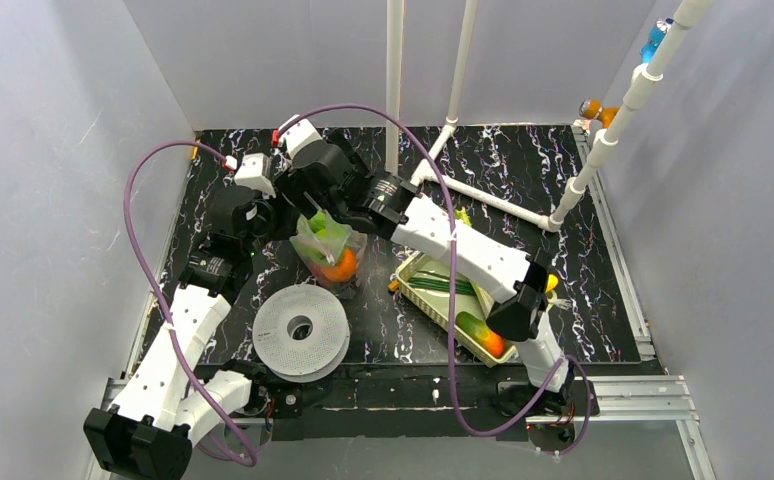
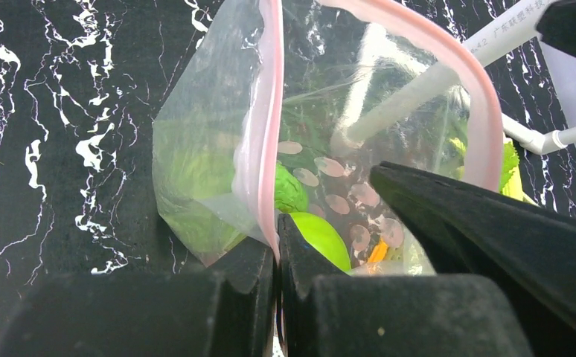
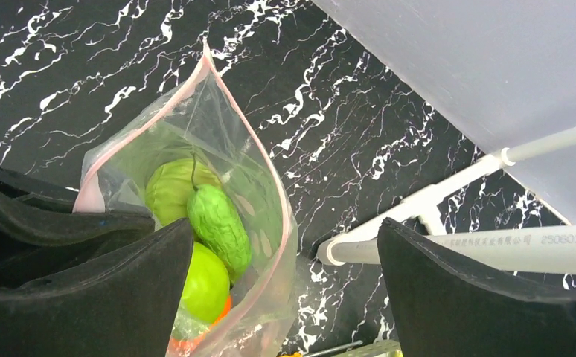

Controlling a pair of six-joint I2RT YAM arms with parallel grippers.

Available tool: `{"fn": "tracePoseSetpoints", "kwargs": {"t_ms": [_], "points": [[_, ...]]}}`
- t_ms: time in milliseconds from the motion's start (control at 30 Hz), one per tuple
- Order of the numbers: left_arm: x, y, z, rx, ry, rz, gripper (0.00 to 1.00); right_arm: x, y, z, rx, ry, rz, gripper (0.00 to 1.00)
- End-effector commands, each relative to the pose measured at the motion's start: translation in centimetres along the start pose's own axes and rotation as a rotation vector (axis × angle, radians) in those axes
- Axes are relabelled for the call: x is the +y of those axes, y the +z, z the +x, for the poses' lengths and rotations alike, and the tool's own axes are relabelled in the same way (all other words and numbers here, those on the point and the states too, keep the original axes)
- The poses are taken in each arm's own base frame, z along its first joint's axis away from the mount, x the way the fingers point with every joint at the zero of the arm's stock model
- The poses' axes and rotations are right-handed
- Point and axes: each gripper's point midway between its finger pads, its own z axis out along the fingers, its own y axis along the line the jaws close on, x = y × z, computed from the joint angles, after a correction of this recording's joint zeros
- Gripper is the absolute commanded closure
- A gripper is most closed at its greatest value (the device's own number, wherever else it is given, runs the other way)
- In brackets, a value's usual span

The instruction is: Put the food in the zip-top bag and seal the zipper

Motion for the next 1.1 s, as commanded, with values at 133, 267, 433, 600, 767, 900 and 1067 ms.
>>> {"fn": "tracePoseSetpoints", "kwargs": {"t_ms": [133,267,433,600,767,900,1067], "points": [[-0.5,-0.4,-1.0,-0.045,0.008,0.017,1.0,-5.3,-9.5,-1.3,-0.058,0.224,0.012,0.02],[-0.5,-0.2,-1.0,-0.041,0.007,0.018,1.0,-8.6,-13.9,1.2,-0.061,0.309,0.061,0.02],[-0.6,-0.2,-0.9,-0.039,0.009,0.02,1.0,-11.8,-17.2,7.7,0.006,0.385,0.158,0.02],[-0.6,-0.2,-0.8,-0.035,0.011,0.019,1.0,-13.7,-18.4,16.6,0.187,0.517,0.251,0.02],[-0.5,0.0,-0.6,-0.027,0.013,0.017,1.0,-15.4,-20.4,25.3,0.413,0.688,0.395,0.02],[-0.5,0.1,-0.5,-0.024,0.013,0.016,1.0,-15.1,-21.6,30.7,0.565,0.795,0.482,0.02],[-0.5,0.3,-0.3,-0.014,0.012,0.015,1.0,-14.8,-22.2,34.6,0.701,0.819,0.556,0.02]]}}
